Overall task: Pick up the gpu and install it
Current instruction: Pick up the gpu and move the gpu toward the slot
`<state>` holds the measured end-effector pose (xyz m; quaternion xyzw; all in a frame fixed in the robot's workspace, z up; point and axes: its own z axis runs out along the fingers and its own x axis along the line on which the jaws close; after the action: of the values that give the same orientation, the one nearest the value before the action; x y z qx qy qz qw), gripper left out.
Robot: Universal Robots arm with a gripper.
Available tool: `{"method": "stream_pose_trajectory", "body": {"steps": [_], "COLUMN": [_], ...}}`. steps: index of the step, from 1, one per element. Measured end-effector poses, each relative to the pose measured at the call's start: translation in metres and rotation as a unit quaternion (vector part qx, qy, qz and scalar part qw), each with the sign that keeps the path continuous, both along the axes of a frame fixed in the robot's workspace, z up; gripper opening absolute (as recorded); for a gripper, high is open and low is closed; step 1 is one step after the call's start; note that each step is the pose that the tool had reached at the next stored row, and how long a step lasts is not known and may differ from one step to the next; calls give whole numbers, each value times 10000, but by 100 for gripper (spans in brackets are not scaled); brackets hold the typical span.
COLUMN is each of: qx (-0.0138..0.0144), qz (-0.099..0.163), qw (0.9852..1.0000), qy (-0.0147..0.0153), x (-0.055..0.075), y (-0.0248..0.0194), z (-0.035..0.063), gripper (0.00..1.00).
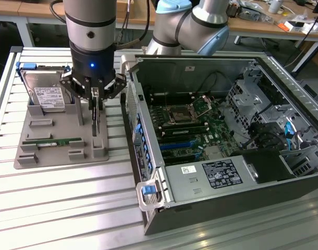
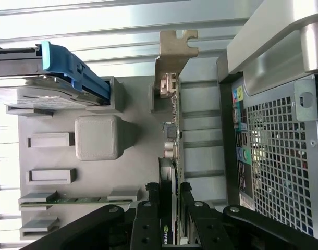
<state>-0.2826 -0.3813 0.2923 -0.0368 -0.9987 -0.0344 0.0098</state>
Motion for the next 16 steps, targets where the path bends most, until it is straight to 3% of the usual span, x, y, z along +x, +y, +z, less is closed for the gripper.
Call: {"method": "stream_pose_trajectory", "body": {"steps": [16], "qx": [0], "qz": [0], "qw": [10000], "qy": [1], "x": [0], "y": [0], "z": [181], "gripper": [26]}}
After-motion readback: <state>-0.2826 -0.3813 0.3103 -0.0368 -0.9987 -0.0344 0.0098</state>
